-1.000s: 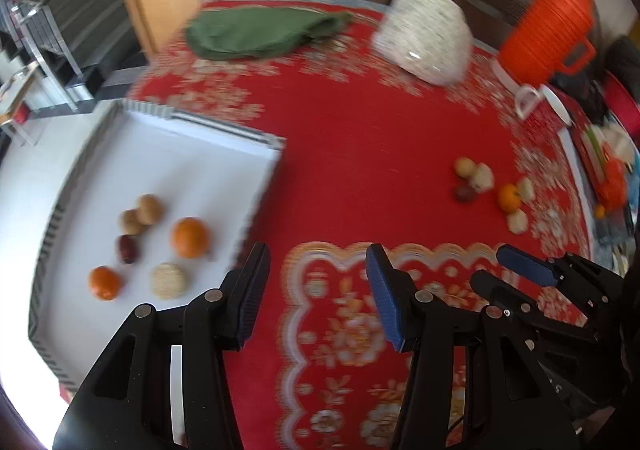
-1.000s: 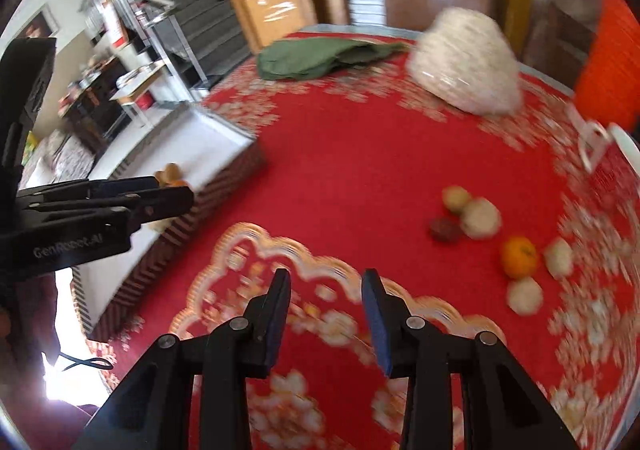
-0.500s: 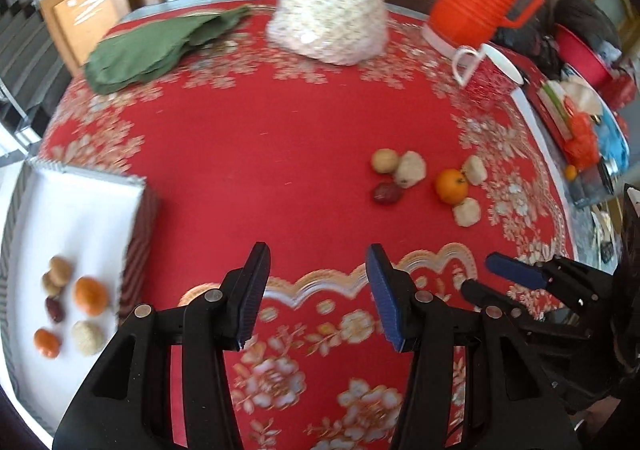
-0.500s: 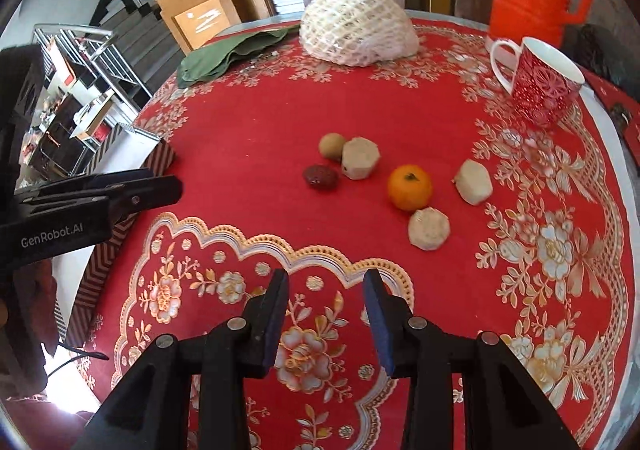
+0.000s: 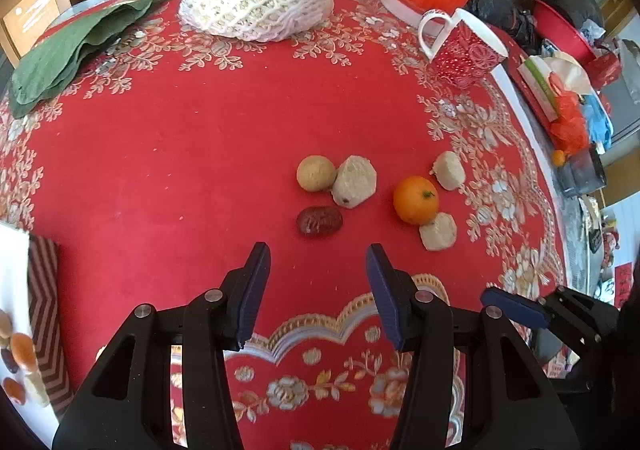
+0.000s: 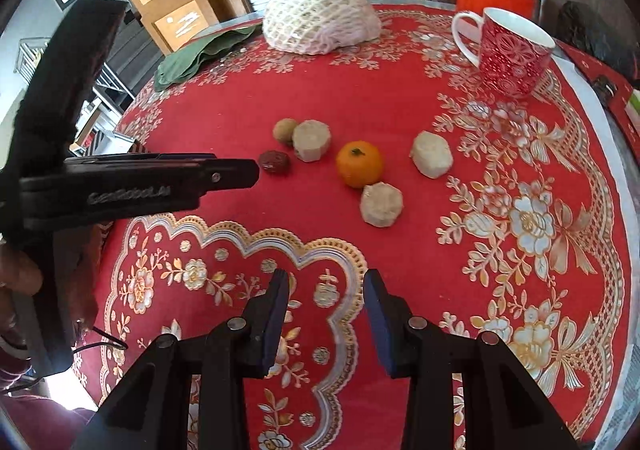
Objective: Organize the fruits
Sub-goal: 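Move both grippers back over the remaining items on the table, then grasp a red date with the left gripper while the right grasps a beige cake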
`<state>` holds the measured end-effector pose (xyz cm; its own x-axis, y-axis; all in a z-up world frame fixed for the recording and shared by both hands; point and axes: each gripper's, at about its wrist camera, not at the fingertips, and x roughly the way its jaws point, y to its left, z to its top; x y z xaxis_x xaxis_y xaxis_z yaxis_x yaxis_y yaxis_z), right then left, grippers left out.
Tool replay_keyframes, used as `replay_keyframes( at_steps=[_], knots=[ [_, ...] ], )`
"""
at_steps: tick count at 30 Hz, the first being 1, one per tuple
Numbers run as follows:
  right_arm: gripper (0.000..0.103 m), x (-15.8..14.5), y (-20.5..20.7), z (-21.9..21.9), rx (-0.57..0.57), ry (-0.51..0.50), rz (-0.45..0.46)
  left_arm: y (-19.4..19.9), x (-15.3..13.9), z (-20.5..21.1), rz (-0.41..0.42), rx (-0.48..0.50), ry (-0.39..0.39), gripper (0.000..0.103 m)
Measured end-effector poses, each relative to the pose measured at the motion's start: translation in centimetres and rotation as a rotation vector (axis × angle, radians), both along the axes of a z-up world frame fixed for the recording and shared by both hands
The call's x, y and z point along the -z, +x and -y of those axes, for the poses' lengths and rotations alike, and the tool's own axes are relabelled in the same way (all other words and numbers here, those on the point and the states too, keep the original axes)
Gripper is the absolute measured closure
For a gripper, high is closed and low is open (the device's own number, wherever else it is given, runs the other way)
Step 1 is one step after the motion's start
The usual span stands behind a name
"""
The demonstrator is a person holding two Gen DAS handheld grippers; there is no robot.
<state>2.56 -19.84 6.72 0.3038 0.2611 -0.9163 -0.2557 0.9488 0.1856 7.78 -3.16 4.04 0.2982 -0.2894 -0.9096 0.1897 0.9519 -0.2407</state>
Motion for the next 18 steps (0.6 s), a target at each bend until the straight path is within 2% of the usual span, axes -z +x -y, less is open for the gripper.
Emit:
replay_keyframes(
  at_steps=[10,14,16,17,18],
  knots=[
    [0.066,0.7,0.9,1.3,0.024,0.009,-0.005,1.6,1.5,0.9,-0.013,-0.014,0.026,0.054],
    [0.066,1.0,1.5,1.7,0.036,0.008,-0.006,1.7,1.6,1.1,0.012,-0.015,0.023,0.054],
    [0.066,1.1,1.8,1.9,0.038,0.008,-0.008,1.8,1.7,1.2,0.024,-0.006,0.024,0.064],
    [0.066,1.2,2.0,1.9,0.04,0.009,-0.008,1.8,1.9,1.3,0.024,0.002,0.028,0.073],
    [0.066,1.3,2.1,2.0,0.042,0.011,-0.009,1.8,2.1,1.3,0.022,0.006,0.028,0.075]
  ],
)
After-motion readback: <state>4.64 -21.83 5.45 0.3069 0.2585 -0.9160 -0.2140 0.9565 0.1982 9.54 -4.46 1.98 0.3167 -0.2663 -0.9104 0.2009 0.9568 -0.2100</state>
